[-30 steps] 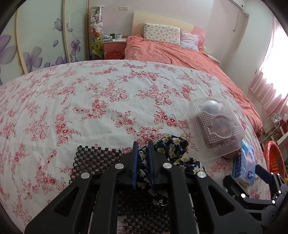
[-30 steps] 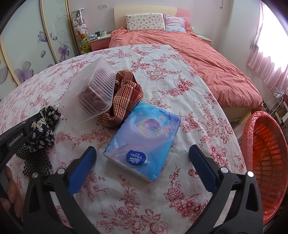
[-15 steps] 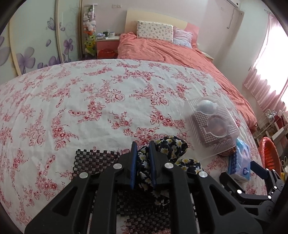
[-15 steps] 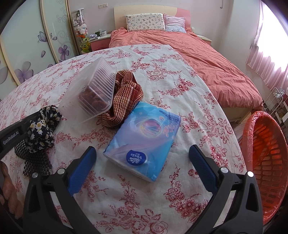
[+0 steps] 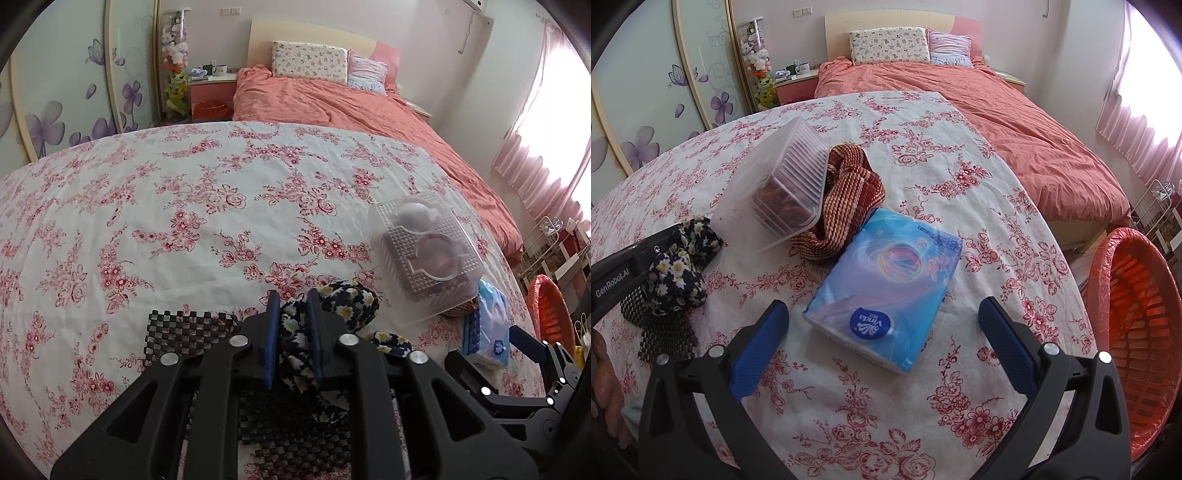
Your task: Collect trash
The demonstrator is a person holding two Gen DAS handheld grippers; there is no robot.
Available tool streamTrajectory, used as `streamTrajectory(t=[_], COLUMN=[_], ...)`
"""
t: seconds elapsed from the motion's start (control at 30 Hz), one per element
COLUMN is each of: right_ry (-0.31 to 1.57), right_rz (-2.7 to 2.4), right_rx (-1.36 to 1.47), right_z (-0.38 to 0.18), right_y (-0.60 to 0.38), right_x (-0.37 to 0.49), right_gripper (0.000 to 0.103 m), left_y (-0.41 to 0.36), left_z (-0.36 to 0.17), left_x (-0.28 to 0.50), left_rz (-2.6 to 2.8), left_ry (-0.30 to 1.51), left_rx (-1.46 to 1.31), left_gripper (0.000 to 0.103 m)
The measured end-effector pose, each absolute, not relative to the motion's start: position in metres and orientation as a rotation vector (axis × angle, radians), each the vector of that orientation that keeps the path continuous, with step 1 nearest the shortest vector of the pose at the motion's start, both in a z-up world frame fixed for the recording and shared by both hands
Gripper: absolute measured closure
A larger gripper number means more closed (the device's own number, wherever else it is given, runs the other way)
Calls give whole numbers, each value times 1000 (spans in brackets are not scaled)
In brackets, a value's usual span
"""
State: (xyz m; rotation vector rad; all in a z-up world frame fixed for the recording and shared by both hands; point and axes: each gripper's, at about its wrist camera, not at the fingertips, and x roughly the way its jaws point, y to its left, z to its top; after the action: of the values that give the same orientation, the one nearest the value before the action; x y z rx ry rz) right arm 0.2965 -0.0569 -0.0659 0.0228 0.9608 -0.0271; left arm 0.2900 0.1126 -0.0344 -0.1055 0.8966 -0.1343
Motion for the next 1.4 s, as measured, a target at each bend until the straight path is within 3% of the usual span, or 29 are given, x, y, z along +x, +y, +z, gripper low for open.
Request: streamTrajectory(t=[0.2,0.63,0.67,0.7,0.73,0.77,0.8,0.97,1.4], right_ry=[961,975,972,963,948,940,949,941,823], right_rz=[-27,-8,-9,-8,-5,-8,-13,28,53], right_rx=[23,9,10,9,8,10,12,64,118], right_z=[-66,-65,-64,-63,-60,-58,-58,-55,-10], right_y=[-57,-61,-61,-60,-60,-61,-63,-77,-100], right_x=[297,298,299,299,300,300,301,296,257], right_gripper=[3,5,8,17,33,38,38,43,44], left_y=[105,96,95,93,92,91,90,84,79], left_z=[-35,-36,-36,-36,-36,-35,-35,-36,2], left_x=[288,280,280,279,279,279,279,278,256], left_rz=[-137,-191,-195,-197,-202,-207,-207,-228,-230], left_ry=[896,870,870,870,869,868,866,864,786], left_rx=[-69,-60,-57,-55,-54,-51,-48,-43,-75], left_gripper=[62,62,62,62,62,62,63,92,95])
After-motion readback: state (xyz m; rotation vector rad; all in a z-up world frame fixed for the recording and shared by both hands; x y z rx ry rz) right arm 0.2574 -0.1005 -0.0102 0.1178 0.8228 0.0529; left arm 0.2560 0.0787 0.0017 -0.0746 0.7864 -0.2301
